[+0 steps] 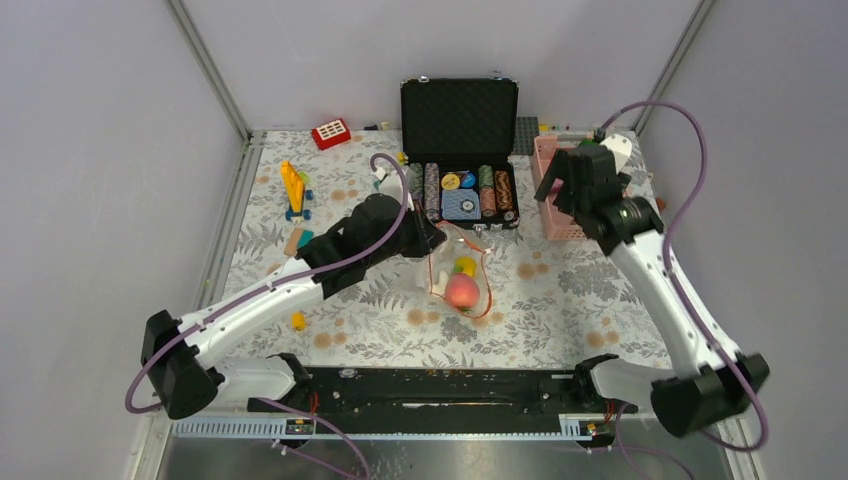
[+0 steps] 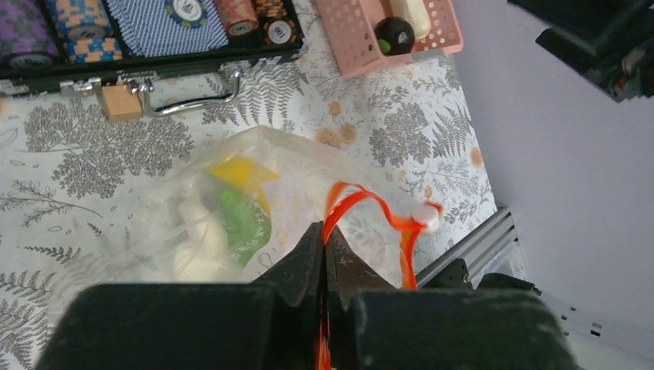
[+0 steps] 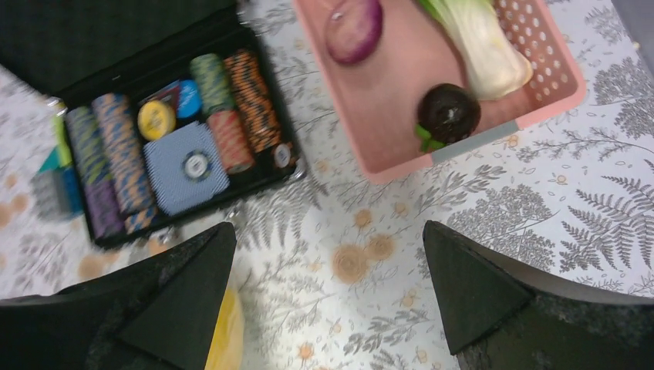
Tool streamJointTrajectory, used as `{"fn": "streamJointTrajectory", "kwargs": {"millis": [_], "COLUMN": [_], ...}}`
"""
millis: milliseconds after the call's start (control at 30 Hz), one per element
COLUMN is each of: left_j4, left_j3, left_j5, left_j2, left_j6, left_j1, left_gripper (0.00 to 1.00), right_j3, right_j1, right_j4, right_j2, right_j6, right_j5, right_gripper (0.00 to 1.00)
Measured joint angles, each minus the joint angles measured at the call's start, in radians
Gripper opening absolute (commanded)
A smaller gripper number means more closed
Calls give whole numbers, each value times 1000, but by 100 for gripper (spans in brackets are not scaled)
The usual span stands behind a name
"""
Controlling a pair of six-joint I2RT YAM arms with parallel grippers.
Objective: Place the food in the zip-top bag and seal the zipper
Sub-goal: Adjust the zipper food storage bag at the center of the board.
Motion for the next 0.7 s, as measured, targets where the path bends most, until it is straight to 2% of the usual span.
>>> {"fn": "streamJointTrajectory", "kwargs": {"millis": [200, 433, 700], "left_j4": [9, -104, -119], "left_j3": [-51, -54, -71], "left_j5": [85, 47, 54], "left_j2": [60, 69, 22], "left_j6": [-33, -13, 32], "left_j1": [56, 53, 37], "left_gripper": [0, 0, 0], "right_j3": [187, 453, 549], "right_j1": [-183, -306, -328], "right_j4": [3, -3, 4], "right_j2": [352, 733, 891], "right_j6": [20, 89, 179], "right_j5": [-90, -197, -184], "right_gripper": [94, 90, 90]}}
